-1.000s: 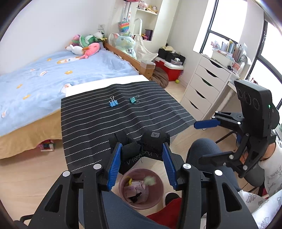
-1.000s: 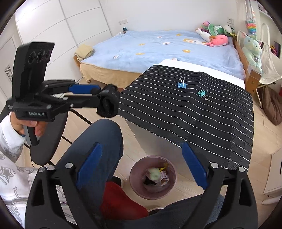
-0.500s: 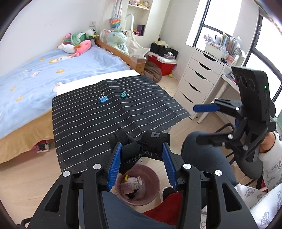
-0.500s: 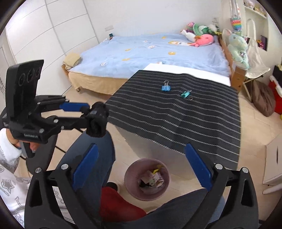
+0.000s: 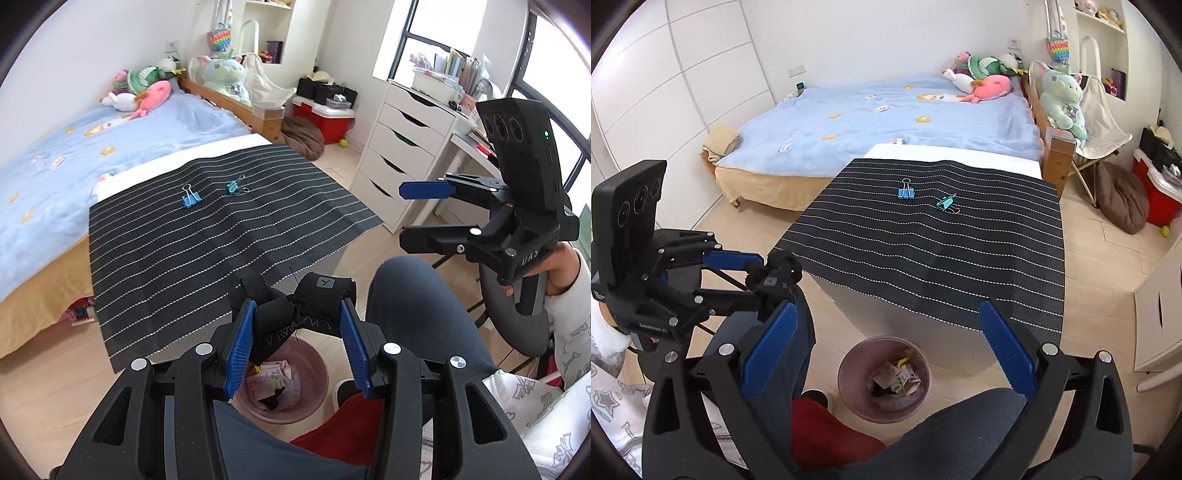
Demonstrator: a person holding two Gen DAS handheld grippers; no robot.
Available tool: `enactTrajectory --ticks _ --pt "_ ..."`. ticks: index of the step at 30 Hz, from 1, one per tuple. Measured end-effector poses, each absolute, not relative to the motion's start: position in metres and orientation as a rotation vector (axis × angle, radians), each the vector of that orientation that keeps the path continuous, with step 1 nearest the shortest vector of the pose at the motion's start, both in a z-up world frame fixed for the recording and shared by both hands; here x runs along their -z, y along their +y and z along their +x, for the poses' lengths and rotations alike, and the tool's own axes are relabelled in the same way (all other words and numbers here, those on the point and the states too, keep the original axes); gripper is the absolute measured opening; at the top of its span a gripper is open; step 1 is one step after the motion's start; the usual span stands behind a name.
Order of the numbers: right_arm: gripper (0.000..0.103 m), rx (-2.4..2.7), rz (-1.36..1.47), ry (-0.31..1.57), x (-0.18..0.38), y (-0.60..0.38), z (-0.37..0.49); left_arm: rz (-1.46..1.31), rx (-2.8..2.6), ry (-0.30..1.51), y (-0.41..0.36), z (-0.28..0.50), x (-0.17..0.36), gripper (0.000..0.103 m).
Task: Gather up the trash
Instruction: 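Open the left gripper over the pink bin to drop the black socks, then move the right gripper down to the teal binder clip on the mat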
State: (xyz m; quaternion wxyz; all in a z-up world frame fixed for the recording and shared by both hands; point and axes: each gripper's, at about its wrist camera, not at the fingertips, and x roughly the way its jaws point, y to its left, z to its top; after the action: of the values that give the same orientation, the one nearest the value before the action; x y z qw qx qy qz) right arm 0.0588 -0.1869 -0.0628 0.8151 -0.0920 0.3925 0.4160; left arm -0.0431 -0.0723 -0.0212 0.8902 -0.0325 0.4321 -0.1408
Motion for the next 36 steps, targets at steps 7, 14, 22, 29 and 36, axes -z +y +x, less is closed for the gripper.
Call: enactTrajectory --ticks 7,14,22,29,36 --pt "0.097 -0.890 -0.183 0.840 0.063 -0.190 0.060 -0.047 0.313 0.904 -0.079 -0.044 0.024 0.057" --pt "0.097 -0.890 -0.175 0.846 0.065 -0.192 0.060 -0.070 0.311 0.888 -0.077 -0.041 0.028 0.088" --pt "0.097 -0.892 -0.175 0.850 0.066 -0.191 0.059 -0.092 0.242 0.856 -0.065 -0.041 0.026 0.095" --pt "0.097 -0.891 -0.180 0.859 0.070 -0.184 0.063 -0.104 0.177 0.848 -0.053 -0.037 0.027 0.095" --pt "0.098 -0.888 -0.176 0.863 0.068 -0.177 0.079 -0.125 0.111 0.830 -0.033 -0.025 0.026 0.095"
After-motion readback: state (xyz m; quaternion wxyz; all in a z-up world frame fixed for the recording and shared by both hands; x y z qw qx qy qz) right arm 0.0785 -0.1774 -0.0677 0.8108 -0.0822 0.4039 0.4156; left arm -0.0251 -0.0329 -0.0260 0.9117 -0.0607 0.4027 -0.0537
